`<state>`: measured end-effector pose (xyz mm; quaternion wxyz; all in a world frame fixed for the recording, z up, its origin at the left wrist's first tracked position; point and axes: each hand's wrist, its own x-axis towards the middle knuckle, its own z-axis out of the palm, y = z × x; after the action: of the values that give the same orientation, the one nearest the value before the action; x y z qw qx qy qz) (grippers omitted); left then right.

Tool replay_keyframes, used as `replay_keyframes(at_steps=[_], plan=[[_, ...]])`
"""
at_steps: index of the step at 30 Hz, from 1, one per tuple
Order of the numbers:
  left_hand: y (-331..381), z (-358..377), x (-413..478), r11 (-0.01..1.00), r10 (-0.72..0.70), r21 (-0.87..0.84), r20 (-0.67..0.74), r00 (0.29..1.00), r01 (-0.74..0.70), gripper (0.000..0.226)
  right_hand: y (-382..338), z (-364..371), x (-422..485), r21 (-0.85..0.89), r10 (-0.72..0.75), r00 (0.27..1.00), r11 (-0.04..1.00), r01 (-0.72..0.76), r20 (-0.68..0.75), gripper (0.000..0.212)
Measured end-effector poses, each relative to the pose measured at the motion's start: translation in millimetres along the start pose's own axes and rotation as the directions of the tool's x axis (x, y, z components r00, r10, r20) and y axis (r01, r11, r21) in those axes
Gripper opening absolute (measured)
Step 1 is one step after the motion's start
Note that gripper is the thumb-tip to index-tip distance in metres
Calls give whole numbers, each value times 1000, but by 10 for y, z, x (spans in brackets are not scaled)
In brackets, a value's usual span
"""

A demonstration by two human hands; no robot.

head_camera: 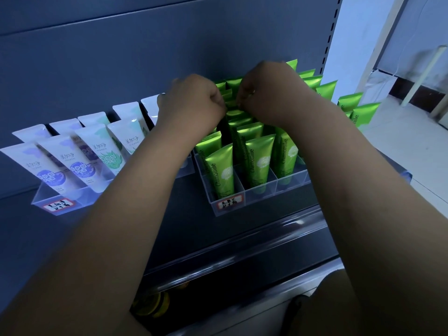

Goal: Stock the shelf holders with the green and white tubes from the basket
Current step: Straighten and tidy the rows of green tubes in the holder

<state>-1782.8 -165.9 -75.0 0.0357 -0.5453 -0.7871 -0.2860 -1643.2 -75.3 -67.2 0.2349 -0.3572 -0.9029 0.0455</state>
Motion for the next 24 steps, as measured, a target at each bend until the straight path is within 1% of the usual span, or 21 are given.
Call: replay_keyframes(at_steps=[6,9,14,24], plan=[[4,6,8,1000,8,-21,3,1000,-8,18,11,-17,-1,-40,-39,999,998,39,1,22],[13,18,4,999,-15,-35,0,1000,15,13,15,-38,-19,-24,-35,999,999,35,5,22],[25,-11,12,1000,-10,-23,16,1000,10,13,2,-64,-51,-25,-47,999,999,48,10,22],[-10,9,-3,997,-7,-78,1,1000,7,10,-9,-56,-63,10,-3,1000,1000,2,22,21]])
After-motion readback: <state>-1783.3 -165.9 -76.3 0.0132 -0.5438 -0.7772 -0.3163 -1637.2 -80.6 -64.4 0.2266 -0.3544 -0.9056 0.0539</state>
